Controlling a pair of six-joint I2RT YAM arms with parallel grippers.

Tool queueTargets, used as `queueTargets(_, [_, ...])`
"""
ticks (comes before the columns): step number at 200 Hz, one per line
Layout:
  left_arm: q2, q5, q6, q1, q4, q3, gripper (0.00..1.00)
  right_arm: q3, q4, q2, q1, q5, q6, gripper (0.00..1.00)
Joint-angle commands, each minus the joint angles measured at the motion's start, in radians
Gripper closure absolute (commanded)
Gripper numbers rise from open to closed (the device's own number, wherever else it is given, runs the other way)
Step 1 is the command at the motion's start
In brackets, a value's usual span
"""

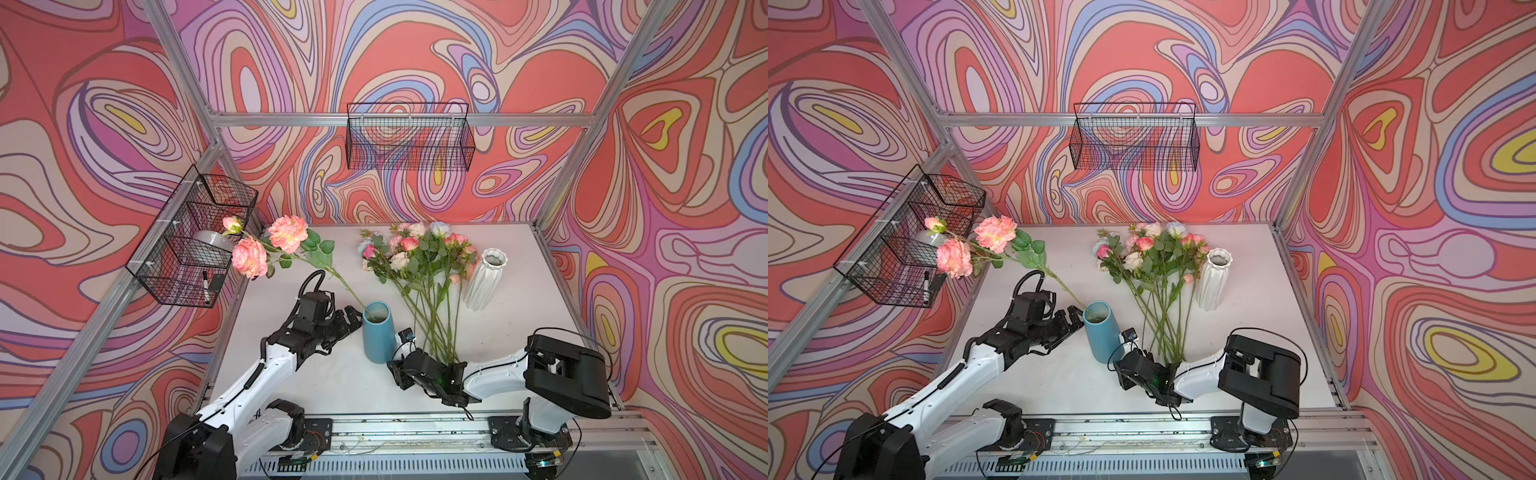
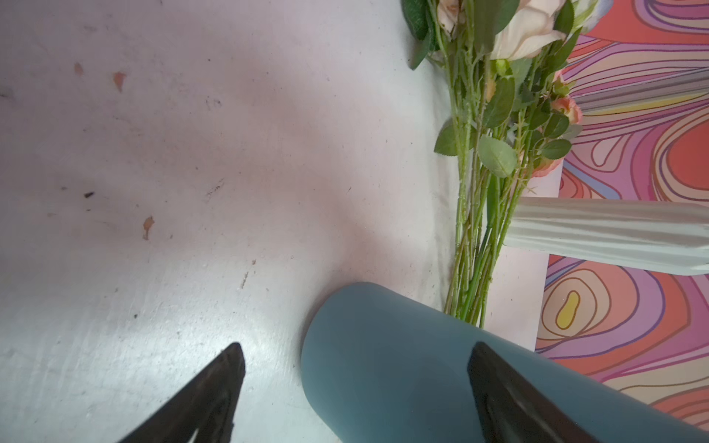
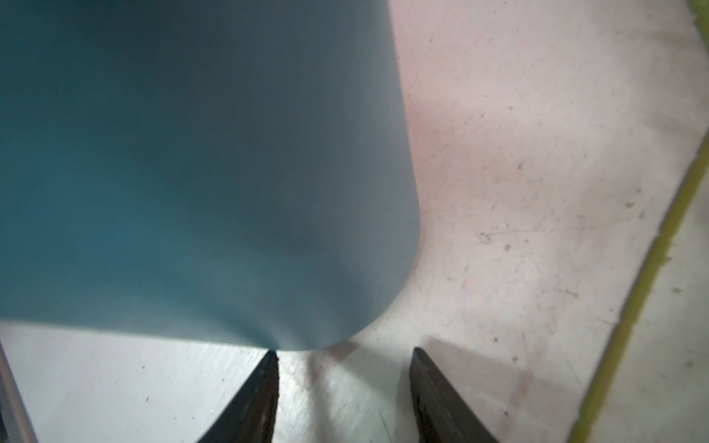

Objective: Arrange flowers in a vase
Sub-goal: Move the vase to the center of the table.

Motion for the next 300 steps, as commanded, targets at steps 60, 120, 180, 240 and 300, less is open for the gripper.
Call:
queueTargets(60, [-0.017, 0.007, -0.012, -0.008, 0.012, 0.047, 0.07, -0.015, -0.059, 0.000, -0.022, 0.122, 0.092, 0.35])
queueTargets(120, [0.018, -0.007, -0.016, -0.009, 0.029, 0.052, 0.07, 0.003, 0.000, 0.045, -0.075, 0.098, 0.060, 0.36])
queueTargets(180, [0.113, -0.028, -0.029, -0.009, 0.067, 0.086, 0.07, 0.073, 0.036, 0.116, -0.168, 0.037, 0.014, 0.36])
queueTargets(240, [0.132, -0.101, -0.042, 0.011, 0.015, 0.111, 0.08, 0.088, -0.019, 0.074, -0.187, 0.007, -0.020, 0.37])
queueTargets(300, [0.090, -0.131, -0.061, 0.056, -0.048, 0.085, 0.06, 0.069, -0.148, -0.112, -0.187, -0.054, -0.052, 0.35])
